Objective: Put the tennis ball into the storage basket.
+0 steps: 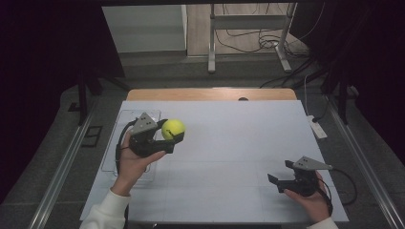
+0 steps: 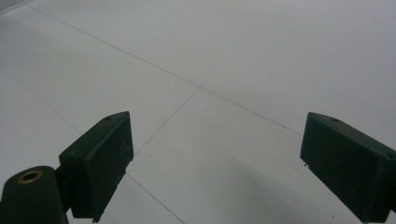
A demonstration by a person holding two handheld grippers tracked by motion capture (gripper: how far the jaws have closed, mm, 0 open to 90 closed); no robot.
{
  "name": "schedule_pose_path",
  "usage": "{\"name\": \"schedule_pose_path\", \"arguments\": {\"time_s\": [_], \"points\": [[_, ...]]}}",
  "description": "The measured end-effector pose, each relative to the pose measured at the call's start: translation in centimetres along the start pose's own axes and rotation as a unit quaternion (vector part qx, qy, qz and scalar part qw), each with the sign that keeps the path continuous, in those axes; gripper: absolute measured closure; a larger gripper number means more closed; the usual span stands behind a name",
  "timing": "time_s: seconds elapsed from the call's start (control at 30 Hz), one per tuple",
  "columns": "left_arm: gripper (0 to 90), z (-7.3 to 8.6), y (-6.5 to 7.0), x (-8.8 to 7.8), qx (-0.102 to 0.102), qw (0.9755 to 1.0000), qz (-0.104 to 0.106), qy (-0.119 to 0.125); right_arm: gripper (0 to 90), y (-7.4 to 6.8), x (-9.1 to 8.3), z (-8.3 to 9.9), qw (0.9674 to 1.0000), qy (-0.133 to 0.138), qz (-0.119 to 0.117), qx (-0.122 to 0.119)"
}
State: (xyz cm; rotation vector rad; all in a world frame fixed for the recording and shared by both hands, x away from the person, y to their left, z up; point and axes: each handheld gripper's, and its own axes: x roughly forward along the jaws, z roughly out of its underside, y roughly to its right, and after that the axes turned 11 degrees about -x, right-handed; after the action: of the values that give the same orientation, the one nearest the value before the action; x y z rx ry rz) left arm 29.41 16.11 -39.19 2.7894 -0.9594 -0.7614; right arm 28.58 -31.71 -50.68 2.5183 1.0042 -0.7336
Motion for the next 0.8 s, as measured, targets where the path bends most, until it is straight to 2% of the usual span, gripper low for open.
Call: {"name": "schedule_pose_path", "arguments": {"time_s": [0.8], "points": [[26.2,-0.8,-2.0,-0.1,-0.019,0.9996,-0.010,0.016,9.8,0.1,0.1,0.1,1.0000,-0.003,0.003,0.000]]}}
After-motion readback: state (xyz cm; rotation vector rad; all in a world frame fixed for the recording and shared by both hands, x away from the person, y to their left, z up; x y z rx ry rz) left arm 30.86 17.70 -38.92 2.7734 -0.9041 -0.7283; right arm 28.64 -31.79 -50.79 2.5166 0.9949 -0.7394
